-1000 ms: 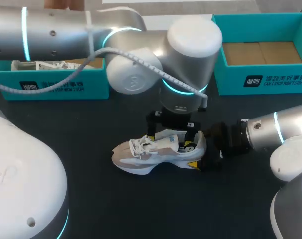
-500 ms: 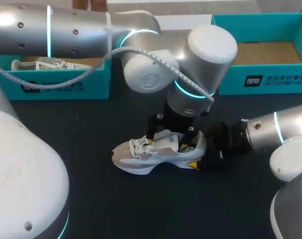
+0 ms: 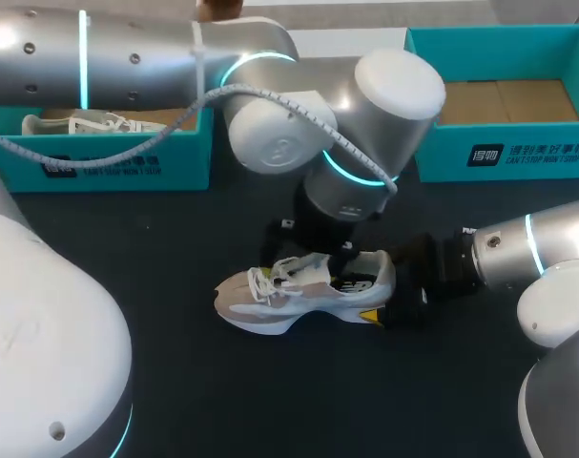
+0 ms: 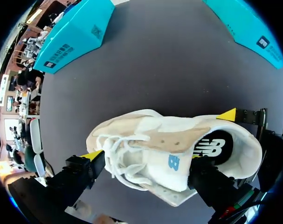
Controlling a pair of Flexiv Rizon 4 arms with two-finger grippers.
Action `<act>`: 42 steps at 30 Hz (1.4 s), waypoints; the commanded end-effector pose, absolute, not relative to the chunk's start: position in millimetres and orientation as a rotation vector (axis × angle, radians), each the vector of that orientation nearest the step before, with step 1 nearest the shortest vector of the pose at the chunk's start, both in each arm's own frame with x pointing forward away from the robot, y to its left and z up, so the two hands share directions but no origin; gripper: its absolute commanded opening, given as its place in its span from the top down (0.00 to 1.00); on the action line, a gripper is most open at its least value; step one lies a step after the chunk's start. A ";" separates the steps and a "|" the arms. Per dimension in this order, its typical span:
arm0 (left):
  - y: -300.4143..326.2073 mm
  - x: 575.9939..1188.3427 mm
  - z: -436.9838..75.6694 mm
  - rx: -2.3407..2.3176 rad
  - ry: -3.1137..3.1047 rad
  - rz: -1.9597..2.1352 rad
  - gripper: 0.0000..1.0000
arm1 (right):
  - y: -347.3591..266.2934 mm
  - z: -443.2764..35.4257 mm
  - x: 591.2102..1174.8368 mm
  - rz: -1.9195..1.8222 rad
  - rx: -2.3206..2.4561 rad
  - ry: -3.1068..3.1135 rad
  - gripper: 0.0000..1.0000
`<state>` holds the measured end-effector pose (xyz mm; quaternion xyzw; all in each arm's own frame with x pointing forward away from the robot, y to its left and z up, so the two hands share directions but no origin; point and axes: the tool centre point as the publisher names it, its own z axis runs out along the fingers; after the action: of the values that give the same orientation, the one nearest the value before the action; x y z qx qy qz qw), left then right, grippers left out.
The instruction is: Take the shoe out of the shoebox, open the shoe tongue, remove and reinsert the insole, then place the shoe into the shoebox
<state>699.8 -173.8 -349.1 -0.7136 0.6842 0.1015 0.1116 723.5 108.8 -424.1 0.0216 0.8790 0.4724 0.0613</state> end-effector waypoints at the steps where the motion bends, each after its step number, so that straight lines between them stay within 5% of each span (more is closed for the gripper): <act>1: -158.3 688.9 -337.7 -2.148 1.949 0.256 0.13 | 108.4 -424.0 724.3 1.424 0.066 2.662 1.00; 2: -156.3 687.7 -335.9 -2.150 1.949 0.255 0.29 | 108.4 -424.0 724.3 1.424 0.066 2.662 1.00; 3: -154.5 686.0 -333.4 -2.169 1.951 0.236 0.65 | 108.4 -424.0 724.3 1.424 0.066 2.662 1.00; 5: -153.5 684.6 -331.1 -2.186 1.962 0.220 0.96 | 108.4 -424.0 724.3 1.424 0.066 2.662 1.00; 6: -154.1 683.0 -329.5 -2.191 1.968 0.208 1.00 | 108.4 -424.0 724.3 1.424 0.066 2.662 1.00; 22: -123.8 669.5 -300.8 -2.365 2.224 -0.127 1.00 | 108.4 -424.0 724.3 1.424 0.066 2.662 1.00; 40: -77.0 673.7 -368.3 -2.528 2.027 0.150 0.99 | 108.4 -424.0 724.3 1.424 0.066 2.662 1.00; 42: -76.2 676.0 -375.7 -2.517 2.016 0.196 0.57 | 108.4 -424.0 724.3 1.424 0.066 2.662 1.00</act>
<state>670.9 -75.0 -361.8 -0.7787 0.6238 0.0482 -0.0464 723.5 109.7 -422.9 0.0213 0.8789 0.4726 0.0613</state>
